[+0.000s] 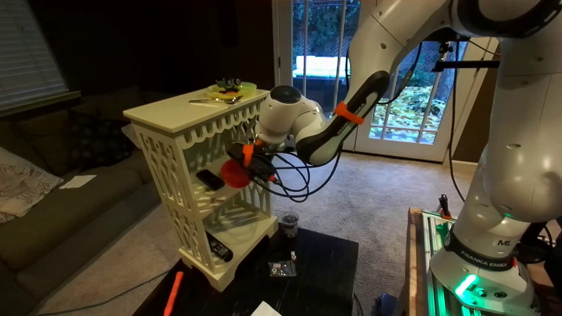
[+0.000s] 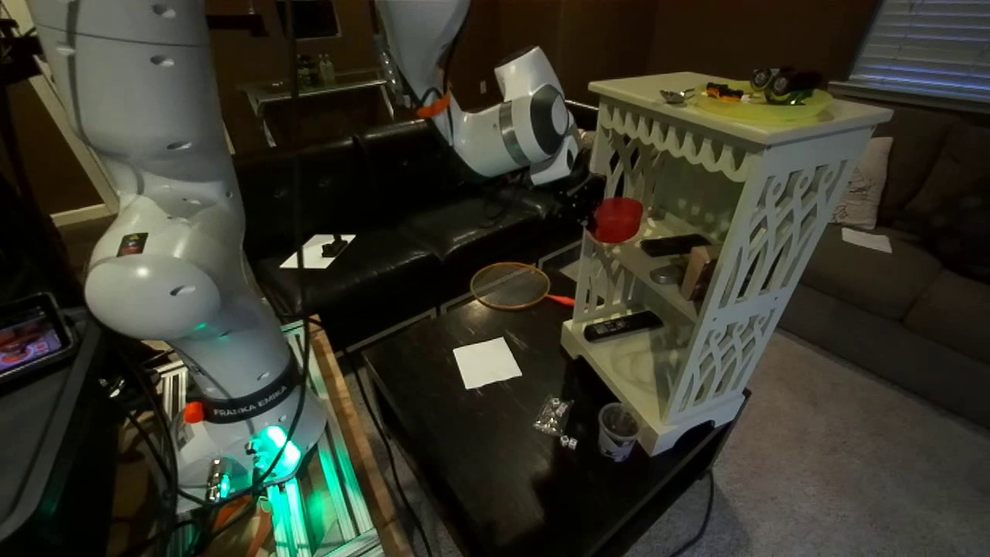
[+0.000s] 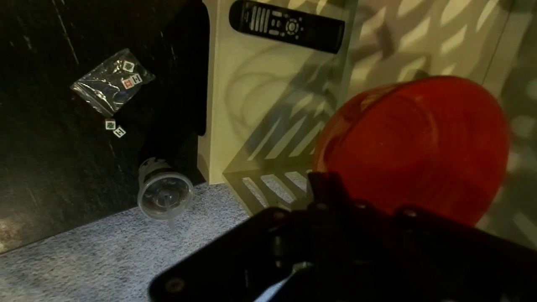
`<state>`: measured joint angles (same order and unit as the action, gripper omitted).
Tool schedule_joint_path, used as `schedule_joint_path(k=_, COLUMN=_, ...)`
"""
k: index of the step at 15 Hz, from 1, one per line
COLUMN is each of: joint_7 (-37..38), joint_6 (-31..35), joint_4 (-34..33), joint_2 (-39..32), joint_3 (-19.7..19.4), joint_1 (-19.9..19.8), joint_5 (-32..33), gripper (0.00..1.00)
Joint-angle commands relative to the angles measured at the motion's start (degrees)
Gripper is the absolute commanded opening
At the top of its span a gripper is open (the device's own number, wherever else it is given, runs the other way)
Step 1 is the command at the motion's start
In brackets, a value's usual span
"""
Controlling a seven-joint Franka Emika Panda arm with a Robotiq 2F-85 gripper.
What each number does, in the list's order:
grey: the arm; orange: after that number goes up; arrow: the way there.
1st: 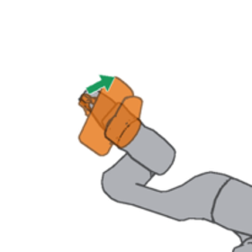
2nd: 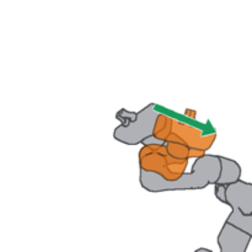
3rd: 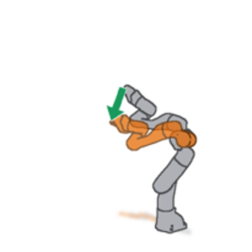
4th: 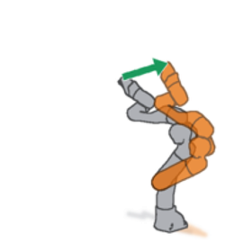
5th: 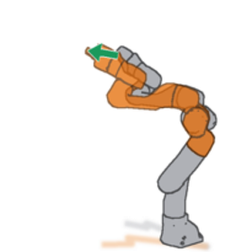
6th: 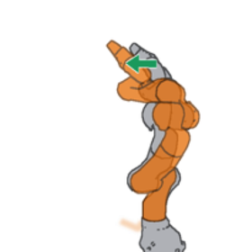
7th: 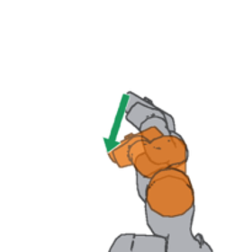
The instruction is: Take the red bowl off of the top of the white item and place it on the top shelf
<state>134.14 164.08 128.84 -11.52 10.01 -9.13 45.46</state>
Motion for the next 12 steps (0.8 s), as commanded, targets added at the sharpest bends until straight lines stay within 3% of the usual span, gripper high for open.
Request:
schedule_joint_path(k=1, joint_7=9.08, joint_6=-2.55, joint_4=-7.50, joint_2=-7.56, joint_3=-2.50, joint_1=4.19, joint_5=6.14, gripper=0.01)
schedule_joint_path(k=2, joint_7=9.49, joint_6=-2.19, joint_4=-8.46, joint_2=-8.88, joint_3=-2.72, joint_1=4.56, joint_5=5.21, gripper=0.01)
schedule_joint_path(k=3, joint_7=4.01, joint_6=-1.94, joint_4=-4.54, joint_2=-5.23, joint_3=-1.43, joint_1=2.93, joint_5=2.34, gripper=0.03)
schedule_joint_path(k=5, joint_7=4.89, joint_6=-1.97, joint_4=-6.57, joint_2=-7.82, joint_3=-1.95, joint_1=3.75, joint_5=2.41, gripper=0.01)
schedule_joint_path(k=12, joint_7=13.95, joint_6=-0.43, joint_4=-10.64, joint_2=-9.74, joint_3=-9.43, joint_1=7.39, joint_5=10.41, gripper=0.01)
